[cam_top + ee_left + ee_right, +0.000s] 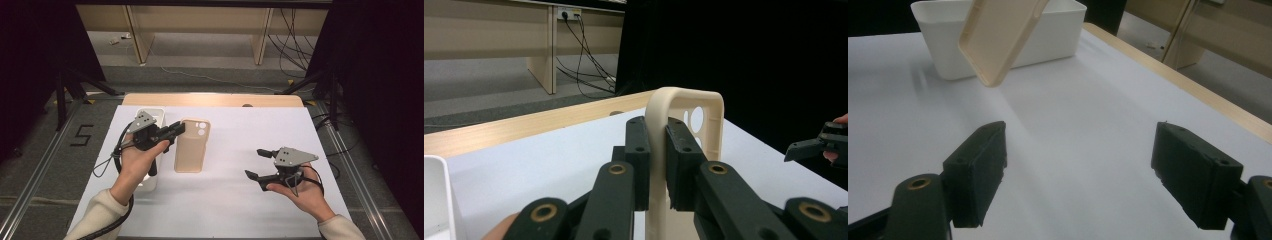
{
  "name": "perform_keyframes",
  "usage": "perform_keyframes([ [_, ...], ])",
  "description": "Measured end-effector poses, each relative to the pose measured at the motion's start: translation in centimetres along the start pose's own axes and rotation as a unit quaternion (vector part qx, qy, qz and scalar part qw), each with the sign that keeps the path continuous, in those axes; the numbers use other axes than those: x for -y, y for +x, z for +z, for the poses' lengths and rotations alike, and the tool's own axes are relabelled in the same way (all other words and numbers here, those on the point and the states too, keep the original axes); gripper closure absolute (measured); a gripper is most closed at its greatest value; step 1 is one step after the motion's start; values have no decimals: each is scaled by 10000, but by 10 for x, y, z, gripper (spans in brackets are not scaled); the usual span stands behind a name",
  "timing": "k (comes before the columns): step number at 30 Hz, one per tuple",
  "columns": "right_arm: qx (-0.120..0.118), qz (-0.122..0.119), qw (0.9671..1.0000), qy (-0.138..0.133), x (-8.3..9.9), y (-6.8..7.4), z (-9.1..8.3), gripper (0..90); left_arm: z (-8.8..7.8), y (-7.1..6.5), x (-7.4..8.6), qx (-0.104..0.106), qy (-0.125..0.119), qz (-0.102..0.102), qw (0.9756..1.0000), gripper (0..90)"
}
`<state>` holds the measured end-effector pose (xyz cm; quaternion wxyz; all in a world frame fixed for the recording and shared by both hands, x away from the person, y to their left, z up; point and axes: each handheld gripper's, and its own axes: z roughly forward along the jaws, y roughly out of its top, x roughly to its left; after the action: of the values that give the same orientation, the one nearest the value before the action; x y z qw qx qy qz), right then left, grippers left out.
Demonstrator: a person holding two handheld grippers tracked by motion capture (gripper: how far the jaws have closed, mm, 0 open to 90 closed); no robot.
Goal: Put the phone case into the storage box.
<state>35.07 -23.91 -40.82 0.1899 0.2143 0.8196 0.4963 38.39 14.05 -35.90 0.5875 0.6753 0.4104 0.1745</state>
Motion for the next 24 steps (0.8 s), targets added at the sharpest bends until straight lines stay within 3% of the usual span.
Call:
perform_keyframes([
  [3, 26, 14, 10000, 2, 1, -2, -2, 234, 0, 3, -1, 32, -51, 84, 9999, 816],
  [24, 225, 148, 9996, -8, 10, -9, -11, 234, -8, 12, -5, -168, -80, 103, 9998, 812],
])
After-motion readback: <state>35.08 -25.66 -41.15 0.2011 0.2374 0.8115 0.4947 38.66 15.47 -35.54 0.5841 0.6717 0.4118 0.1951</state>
